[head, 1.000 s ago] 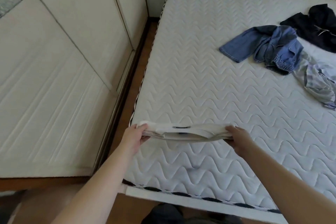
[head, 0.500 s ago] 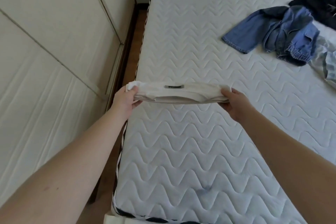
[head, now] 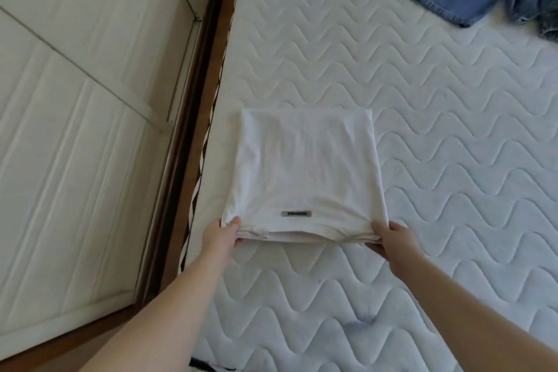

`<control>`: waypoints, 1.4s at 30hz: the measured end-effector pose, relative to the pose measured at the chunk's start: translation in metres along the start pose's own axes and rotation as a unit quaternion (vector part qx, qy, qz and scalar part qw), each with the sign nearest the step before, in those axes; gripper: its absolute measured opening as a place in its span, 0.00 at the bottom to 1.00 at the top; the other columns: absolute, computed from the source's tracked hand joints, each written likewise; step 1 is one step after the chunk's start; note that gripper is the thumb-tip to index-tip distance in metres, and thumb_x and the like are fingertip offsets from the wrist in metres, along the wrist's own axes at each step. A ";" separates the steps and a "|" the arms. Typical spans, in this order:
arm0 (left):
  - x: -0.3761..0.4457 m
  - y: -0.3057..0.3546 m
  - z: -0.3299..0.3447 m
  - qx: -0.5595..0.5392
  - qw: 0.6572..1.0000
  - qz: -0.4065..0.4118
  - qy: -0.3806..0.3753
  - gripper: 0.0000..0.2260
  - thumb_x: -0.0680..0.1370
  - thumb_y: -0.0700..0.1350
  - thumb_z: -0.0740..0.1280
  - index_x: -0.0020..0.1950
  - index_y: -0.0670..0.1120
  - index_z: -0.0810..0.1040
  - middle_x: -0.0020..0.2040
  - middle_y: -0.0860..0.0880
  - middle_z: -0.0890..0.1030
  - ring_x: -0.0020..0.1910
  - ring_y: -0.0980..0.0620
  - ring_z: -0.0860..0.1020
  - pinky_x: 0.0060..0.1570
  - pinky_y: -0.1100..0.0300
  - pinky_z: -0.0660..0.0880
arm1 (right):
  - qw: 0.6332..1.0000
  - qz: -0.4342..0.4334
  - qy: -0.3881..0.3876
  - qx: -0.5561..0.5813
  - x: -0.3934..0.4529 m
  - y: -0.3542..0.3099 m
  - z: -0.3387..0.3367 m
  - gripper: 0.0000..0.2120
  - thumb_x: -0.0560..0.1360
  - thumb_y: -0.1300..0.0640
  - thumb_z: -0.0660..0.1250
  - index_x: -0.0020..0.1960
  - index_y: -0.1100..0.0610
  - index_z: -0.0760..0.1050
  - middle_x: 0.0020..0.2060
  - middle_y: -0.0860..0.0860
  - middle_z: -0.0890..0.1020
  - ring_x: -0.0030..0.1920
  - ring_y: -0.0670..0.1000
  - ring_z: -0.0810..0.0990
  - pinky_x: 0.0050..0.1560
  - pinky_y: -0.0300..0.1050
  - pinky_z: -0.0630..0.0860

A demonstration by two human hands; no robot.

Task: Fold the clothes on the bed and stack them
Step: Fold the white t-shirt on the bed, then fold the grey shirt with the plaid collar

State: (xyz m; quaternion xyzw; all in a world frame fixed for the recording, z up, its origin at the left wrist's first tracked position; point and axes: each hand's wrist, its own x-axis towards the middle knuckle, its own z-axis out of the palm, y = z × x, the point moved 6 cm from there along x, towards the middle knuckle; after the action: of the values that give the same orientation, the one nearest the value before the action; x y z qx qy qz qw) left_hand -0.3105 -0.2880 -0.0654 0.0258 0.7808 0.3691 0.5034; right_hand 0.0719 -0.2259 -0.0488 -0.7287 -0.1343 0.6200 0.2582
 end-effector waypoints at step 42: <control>-0.290 0.083 -0.011 0.665 0.584 0.463 -0.042 0.27 0.82 0.56 0.51 0.80 0.52 0.49 0.81 0.49 0.50 0.79 0.49 0.48 0.75 0.47 0.48 | 0.599 -0.376 0.013 -0.707 -0.243 -0.039 -0.033 0.30 0.81 0.39 0.46 0.80 0.50 0.48 0.79 0.51 0.54 0.79 0.52 0.50 0.78 0.50 0.45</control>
State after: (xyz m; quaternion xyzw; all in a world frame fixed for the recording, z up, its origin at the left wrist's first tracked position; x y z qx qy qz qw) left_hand -0.2041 -0.3531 0.2099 0.7271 0.6686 -0.0717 0.1383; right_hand 0.0611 -0.3258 0.1784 -0.5764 -0.7894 0.1701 -0.1250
